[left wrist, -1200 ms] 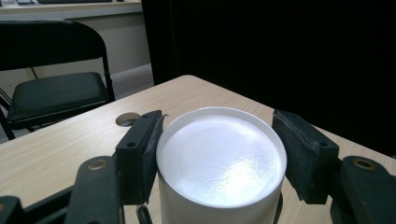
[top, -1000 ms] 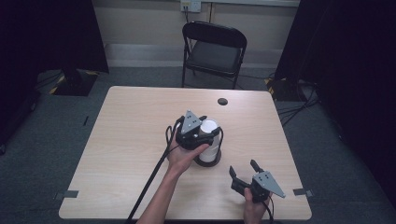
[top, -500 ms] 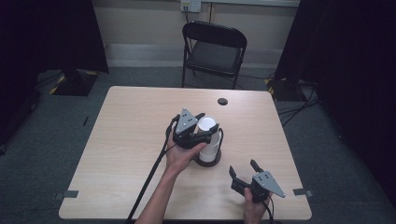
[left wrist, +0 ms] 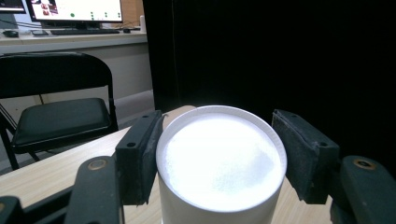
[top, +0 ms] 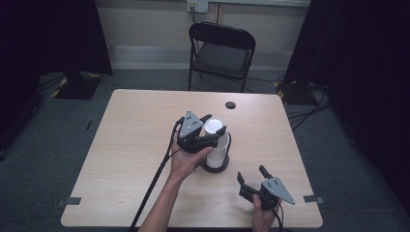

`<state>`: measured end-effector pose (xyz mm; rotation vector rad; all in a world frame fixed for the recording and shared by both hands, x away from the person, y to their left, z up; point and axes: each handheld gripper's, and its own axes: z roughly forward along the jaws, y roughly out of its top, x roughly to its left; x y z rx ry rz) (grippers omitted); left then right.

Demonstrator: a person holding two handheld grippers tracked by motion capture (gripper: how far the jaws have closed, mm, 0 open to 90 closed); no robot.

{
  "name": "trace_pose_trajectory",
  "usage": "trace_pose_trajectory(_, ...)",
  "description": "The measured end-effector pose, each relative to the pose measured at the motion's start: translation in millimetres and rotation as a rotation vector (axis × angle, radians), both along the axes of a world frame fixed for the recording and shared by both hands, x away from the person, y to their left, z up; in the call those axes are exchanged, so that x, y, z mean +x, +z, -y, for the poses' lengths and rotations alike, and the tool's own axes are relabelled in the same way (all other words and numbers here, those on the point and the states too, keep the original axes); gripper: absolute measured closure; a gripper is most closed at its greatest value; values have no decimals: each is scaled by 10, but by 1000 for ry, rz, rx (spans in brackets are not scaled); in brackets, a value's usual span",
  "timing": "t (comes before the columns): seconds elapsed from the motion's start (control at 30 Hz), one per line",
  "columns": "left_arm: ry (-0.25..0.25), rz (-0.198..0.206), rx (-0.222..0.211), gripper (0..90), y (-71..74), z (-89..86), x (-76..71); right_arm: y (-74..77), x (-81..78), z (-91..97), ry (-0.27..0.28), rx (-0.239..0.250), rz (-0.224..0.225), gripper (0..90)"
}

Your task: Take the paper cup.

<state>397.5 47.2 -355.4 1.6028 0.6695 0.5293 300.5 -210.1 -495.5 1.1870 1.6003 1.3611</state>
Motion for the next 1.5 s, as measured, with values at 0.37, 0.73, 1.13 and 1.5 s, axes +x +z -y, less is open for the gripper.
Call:
trace_pose_trajectory(0.37, -2, 20, -42, 357, 92, -69, -130, 0, -2, -1, -1, 0, 1, 143)
trace_pose_trajectory(0.73, -16, -5, -77, 357, 62, -161, -245, -1, -2, -1, -1, 0, 2, 143)
trace_pose_trajectory(1.13, -50, -29, -129, 357, -5, -250, -398, 1, 9, 1, -9, 3, -7, 135)
trace_pose_trajectory(1.5, -79, -87, -208, 358, -111, -387, -501, 9, 30, -19, -13, -19, -34, 150)
